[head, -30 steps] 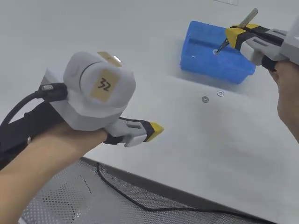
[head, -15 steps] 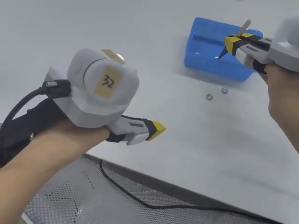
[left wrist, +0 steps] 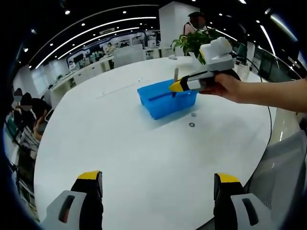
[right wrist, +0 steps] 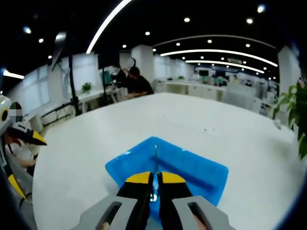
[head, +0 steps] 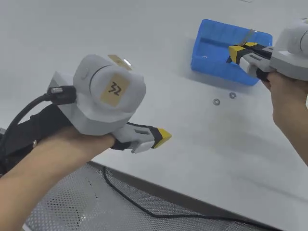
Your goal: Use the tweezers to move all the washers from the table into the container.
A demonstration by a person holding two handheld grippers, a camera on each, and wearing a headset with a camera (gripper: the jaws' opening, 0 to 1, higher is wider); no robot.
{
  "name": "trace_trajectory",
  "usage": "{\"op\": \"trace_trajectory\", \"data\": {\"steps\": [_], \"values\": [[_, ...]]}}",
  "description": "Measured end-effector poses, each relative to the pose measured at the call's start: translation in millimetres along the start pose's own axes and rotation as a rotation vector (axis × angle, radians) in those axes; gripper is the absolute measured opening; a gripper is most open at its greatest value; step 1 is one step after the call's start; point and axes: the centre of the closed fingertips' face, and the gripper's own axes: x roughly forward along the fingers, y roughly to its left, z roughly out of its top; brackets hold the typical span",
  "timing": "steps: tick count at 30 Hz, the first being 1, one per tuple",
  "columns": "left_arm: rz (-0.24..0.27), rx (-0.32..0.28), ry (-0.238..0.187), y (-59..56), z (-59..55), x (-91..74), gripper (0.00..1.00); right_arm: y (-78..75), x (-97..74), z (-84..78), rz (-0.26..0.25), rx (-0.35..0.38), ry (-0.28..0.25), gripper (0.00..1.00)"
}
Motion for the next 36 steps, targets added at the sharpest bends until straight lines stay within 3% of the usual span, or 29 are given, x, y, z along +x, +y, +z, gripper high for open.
{"op": "trace_trajectory", "data": {"steps": [14,20,29,36], "values": [[0.005,-0.003,-0.019,1.7,4.0,-1.7,0.99,-1.6,-3.5,-2.6,0.005,0.038,0.009,0.03],[0.011,-0.004,-0.024,2.7,4.7,-5.0,0.99,1.7,-10.2,10.3,0.014,0.047,-0.027,0.03],[0.013,-0.009,-0.033,1.1,6.3,-6.9,0.99,19.7,-40.3,35.4,0.049,0.046,-0.106,0.03],[0.001,-0.019,-0.035,-2.8,7.7,-5.7,0.99,36.8,-54.7,28.7,0.084,0.049,-0.114,0.03]]}}
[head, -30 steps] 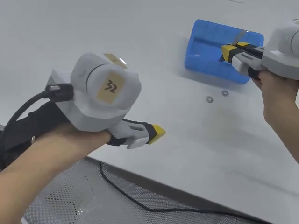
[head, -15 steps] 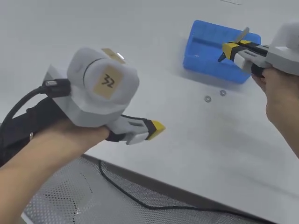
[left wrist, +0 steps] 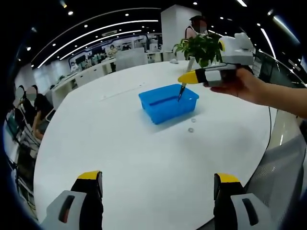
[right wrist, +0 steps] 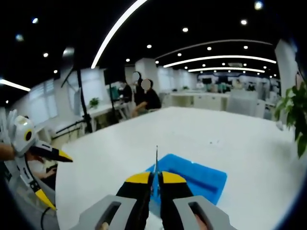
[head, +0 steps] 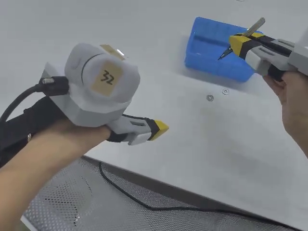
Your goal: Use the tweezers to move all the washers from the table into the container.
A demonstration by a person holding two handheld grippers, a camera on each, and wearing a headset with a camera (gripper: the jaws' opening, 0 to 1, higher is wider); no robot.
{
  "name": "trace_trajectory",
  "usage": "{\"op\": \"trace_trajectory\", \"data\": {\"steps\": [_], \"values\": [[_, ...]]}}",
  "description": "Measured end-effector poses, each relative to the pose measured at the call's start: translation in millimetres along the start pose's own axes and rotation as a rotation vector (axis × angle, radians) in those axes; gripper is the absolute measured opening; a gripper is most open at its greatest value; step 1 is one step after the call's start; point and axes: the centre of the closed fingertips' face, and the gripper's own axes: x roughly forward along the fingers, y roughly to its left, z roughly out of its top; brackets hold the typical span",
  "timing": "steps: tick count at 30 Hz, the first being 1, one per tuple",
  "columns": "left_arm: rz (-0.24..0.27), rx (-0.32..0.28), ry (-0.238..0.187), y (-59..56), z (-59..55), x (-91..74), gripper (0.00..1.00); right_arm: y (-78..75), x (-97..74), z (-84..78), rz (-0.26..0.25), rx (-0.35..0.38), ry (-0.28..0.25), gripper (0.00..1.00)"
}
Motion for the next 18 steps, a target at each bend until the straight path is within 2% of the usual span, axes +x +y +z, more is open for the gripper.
{"op": "trace_trajectory", "data": {"steps": [4,9,12,18], "values": [[-0.002,0.001,-0.003,-0.3,1.6,0.6,0.99,8.3,-2.1,-10.5,0.015,0.000,0.024,0.03],[-0.005,0.001,0.004,1.6,-0.5,2.1,0.99,22.4,-6.6,-29.4,0.032,-0.044,0.074,0.03],[-0.008,0.001,0.007,1.0,-0.8,2.1,0.99,25.5,-9.8,-44.3,0.026,-0.046,0.114,0.03],[-0.014,0.006,0.009,-1.6,-1.7,3.5,0.99,26.6,-13.3,-54.9,0.025,-0.032,0.133,0.03]]}}
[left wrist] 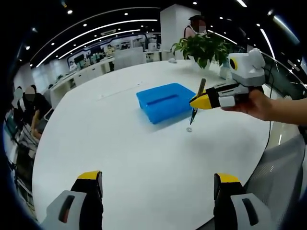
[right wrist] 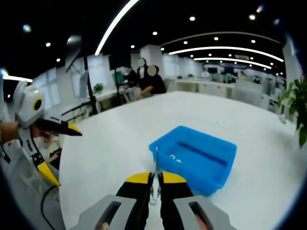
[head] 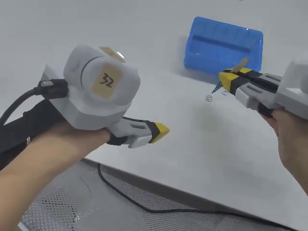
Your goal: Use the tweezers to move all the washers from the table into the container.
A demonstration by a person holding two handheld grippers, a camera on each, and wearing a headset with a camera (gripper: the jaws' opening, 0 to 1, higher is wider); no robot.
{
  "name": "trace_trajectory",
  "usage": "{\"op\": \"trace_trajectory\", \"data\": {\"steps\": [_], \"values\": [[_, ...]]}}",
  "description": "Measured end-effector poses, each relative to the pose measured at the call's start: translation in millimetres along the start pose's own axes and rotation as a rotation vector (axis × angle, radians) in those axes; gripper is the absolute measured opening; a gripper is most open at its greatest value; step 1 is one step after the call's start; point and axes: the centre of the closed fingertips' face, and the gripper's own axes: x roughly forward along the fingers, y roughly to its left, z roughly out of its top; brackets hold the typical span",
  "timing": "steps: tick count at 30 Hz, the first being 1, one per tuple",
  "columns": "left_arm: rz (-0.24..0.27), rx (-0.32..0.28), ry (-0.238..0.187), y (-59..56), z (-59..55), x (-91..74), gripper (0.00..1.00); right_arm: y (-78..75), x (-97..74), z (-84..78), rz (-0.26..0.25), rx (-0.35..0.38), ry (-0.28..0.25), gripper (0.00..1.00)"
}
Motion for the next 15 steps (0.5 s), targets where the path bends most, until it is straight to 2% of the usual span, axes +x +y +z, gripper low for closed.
{"op": "trace_trajectory", "data": {"steps": [9,14,15], "values": [[0.000,0.004,0.009,0.1,-1.9,0.6,0.99,1.1,6.6,-9.6,-0.006,0.007,0.022,0.04],[0.006,0.004,0.012,1.7,-2.8,-0.3,0.99,1.0,8.3,-12.8,-0.010,0.004,0.023,0.04],[0.007,0.005,0.013,1.6,-2.9,-0.3,0.99,0.6,8.6,-10.6,-0.012,0.003,0.007,0.04]]}}
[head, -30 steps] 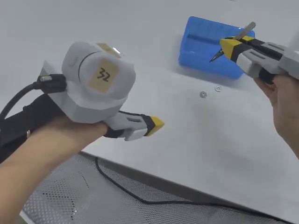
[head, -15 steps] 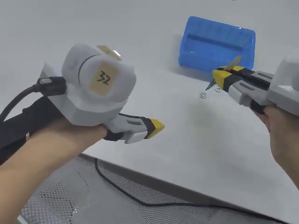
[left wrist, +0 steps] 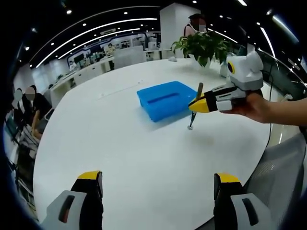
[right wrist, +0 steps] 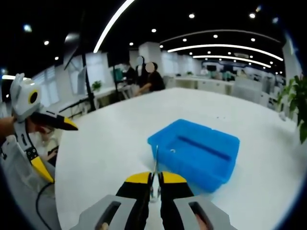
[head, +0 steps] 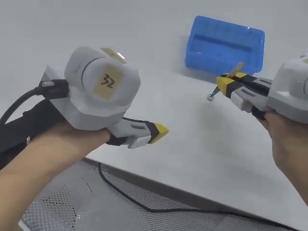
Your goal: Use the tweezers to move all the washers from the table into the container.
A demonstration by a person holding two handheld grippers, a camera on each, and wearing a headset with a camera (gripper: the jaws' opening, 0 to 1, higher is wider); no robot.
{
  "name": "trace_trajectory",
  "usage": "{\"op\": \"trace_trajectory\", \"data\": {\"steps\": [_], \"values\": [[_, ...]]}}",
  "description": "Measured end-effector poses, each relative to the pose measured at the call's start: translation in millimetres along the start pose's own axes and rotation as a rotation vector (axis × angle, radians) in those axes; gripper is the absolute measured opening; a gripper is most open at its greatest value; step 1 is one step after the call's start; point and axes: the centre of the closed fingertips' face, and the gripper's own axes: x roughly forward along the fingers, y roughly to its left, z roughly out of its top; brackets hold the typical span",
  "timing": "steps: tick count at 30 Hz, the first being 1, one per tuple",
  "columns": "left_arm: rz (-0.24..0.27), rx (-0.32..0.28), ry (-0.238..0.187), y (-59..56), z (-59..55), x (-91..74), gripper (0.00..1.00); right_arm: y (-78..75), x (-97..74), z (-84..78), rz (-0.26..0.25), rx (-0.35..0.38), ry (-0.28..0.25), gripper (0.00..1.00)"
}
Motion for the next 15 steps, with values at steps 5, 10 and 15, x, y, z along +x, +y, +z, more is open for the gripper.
{"op": "trace_trajectory", "data": {"steps": [5,10,15], "values": [[0.002,0.005,-0.001,-0.4,0.4,-0.4,0.99,-0.1,0.2,-0.2,-0.009,-0.031,0.013,0.03],[0.002,0.012,0.002,-1.1,-0.4,0.1,0.99,1.6,0.3,-1.5,-0.011,-0.096,0.021,0.03],[0.002,0.013,0.004,-1.6,-1.0,0.6,0.99,6.4,0.0,-3.3,-0.005,-0.187,0.025,0.03]]}}
